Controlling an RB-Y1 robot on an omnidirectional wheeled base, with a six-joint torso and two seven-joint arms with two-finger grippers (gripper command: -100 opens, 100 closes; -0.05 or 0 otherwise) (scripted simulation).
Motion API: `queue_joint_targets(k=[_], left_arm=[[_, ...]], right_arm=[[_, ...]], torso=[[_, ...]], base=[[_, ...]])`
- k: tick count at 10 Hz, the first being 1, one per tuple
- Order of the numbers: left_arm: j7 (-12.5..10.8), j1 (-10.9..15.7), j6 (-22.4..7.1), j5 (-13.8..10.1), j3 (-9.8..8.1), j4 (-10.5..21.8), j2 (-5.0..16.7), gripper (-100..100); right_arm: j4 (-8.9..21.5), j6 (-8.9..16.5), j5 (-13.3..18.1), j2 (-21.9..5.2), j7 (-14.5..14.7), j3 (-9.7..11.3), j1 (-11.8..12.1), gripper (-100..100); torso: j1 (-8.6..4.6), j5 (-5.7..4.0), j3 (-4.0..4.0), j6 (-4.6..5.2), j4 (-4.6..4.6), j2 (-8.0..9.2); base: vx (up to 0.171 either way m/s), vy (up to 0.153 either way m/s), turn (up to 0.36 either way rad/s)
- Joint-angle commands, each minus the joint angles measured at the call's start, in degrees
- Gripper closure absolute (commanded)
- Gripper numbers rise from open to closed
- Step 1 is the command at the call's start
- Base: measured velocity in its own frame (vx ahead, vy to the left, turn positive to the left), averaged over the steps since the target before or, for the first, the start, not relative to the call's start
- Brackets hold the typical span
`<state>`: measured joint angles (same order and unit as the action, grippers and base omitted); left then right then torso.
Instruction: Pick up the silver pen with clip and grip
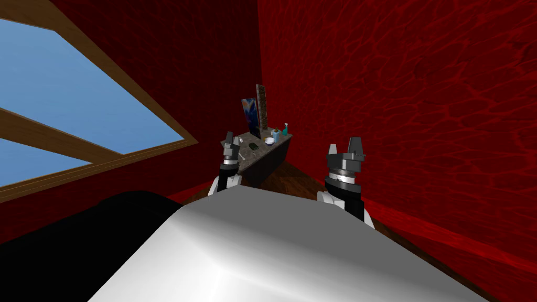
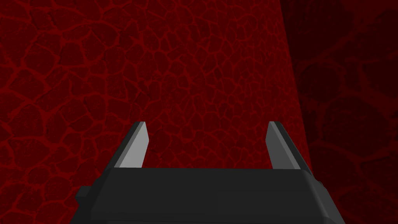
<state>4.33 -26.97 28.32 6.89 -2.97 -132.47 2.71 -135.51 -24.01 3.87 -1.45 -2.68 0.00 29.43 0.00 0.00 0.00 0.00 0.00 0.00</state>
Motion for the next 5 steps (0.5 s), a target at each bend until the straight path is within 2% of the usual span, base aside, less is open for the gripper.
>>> queue_joint_targets(k=[1, 5], left_arm=[[0.16, 0.20, -1.78, -0.68, -0.28, 0.60, 2.02, -100], [0.53, 0.82, -7.85, -2.97, -1.38, 2.59, 7.14, -100]], right_arm=[[0.00, 0.00, 0.00, 0.00, 0.00, 0.00, 0.00, 0], [0.00, 0.00, 0.00, 0.00, 0.00, 0.00, 0.00, 0]], torso=[[0.00, 0.00, 0.00, 0.00, 0.00, 0.00], [0.01, 0.01, -0.09, 0.01, -0.03, -0.15]], base=[[0.014, 0.000, -0.021], [0.036, -0.002, -0.028]])
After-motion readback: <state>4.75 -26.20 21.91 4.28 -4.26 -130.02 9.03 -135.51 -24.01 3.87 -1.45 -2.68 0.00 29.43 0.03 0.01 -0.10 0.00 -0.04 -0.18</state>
